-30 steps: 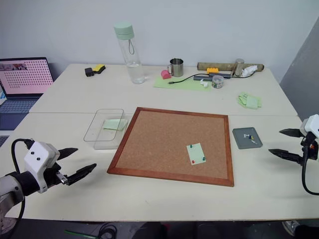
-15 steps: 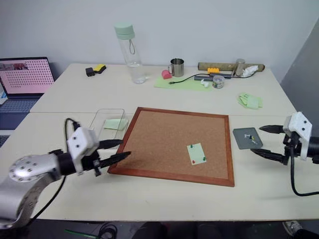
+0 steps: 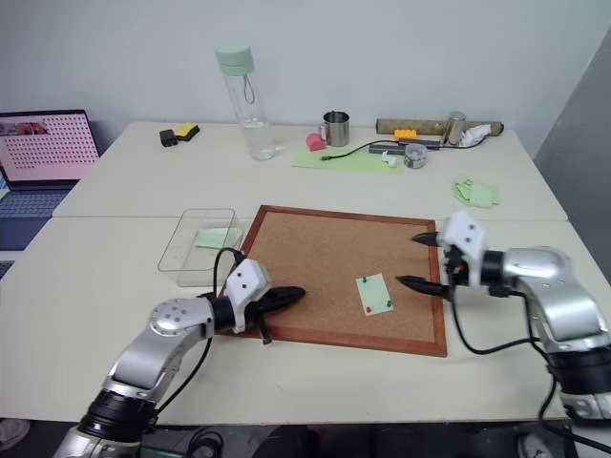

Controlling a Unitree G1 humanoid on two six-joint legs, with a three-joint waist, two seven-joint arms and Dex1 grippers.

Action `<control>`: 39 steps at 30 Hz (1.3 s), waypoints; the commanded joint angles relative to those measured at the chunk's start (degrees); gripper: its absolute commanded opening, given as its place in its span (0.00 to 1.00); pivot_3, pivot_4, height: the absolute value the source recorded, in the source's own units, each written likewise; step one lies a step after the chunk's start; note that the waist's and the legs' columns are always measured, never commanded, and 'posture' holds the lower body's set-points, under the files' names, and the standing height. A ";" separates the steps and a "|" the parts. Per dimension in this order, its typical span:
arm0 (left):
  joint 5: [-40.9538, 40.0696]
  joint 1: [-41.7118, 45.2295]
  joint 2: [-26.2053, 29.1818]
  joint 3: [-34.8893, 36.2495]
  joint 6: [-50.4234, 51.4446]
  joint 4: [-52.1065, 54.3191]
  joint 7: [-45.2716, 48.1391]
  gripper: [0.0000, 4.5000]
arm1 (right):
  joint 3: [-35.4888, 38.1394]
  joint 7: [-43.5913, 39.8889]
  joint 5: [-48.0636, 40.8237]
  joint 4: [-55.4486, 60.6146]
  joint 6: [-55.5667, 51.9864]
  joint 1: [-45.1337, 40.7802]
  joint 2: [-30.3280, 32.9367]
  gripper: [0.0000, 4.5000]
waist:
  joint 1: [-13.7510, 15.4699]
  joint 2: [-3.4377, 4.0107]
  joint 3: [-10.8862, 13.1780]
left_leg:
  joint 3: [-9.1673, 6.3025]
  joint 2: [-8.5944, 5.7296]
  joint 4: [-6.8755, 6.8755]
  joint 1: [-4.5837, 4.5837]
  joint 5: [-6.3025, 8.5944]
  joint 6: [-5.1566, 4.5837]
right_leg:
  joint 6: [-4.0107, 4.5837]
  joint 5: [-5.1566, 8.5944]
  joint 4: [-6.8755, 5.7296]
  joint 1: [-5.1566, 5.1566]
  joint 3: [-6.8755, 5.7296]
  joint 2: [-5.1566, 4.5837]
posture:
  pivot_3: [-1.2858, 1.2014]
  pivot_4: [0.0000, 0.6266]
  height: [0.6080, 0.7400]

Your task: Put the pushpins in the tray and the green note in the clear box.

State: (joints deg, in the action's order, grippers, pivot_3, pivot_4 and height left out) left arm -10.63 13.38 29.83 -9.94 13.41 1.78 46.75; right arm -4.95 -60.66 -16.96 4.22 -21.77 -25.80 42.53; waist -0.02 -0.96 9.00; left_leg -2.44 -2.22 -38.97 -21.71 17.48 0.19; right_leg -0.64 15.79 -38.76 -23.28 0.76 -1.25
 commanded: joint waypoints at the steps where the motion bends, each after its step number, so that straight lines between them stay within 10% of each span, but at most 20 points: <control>1: 2.12 0.29 -1.51 -0.09 -4.07 -3.74 -1.52 0.01 | -4.21 0.32 3.79 -3.88 2.15 -4.48 -2.76 1.00 | 0.06 0.00 0.00 | 0.00 0.00 0.00 -0.01 0.00 0.01 | 0.00 0.00 0.01 -0.01 0.00 0.00 | 0.52 0.24 1.00; 13: 2.79 -1.22 -2.34 0.54 -4.64 -4.10 -2.12 0.01 | -11.21 -2.20 12.10 -21.97 15.88 -11.75 -10.53 1.00 | 0.07 -0.02 -0.06 | -0.05 -0.04 -0.05 0.07 -0.01 0.01 | 0.00 0.00 -0.10 0.04 -0.02 -0.02 | 0.52 0.24 1.00; 34: 3.12 -2.22 -2.07 0.69 -3.63 -3.13 -3.07 0.00 | -10.30 -4.87 11.72 -28.62 19.14 -12.80 -14.20 0.05 | -0.12 -0.01 -0.06 | -0.05 -0.04 -0.03 0.09 -0.01 0.01 | 0.00 0.00 -0.11 0.03 -0.02 -0.02 | 0.52 0.24 1.00; 39: 3.49 -2.81 -2.09 0.57 -3.49 -3.11 -3.67 0.00 | -9.33 -5.97 9.79 -26.20 16.77 -12.95 -14.69 0.00 | -0.12 -0.01 -0.06 | -0.05 -0.04 -0.03 0.09 -0.01 0.01 | 0.00 0.00 -0.11 0.03 -0.01 -0.02 | 0.52 0.24 1.00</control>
State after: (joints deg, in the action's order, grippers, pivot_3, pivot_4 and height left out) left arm -8.79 11.83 27.29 -9.20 8.58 -0.37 43.87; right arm -16.18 -65.21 -4.80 -25.09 -4.23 -37.17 28.29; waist -0.14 -0.97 8.94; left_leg -2.50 -2.26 -38.99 -21.62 17.47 0.20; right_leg -0.64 15.78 -38.87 -23.25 0.74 -1.27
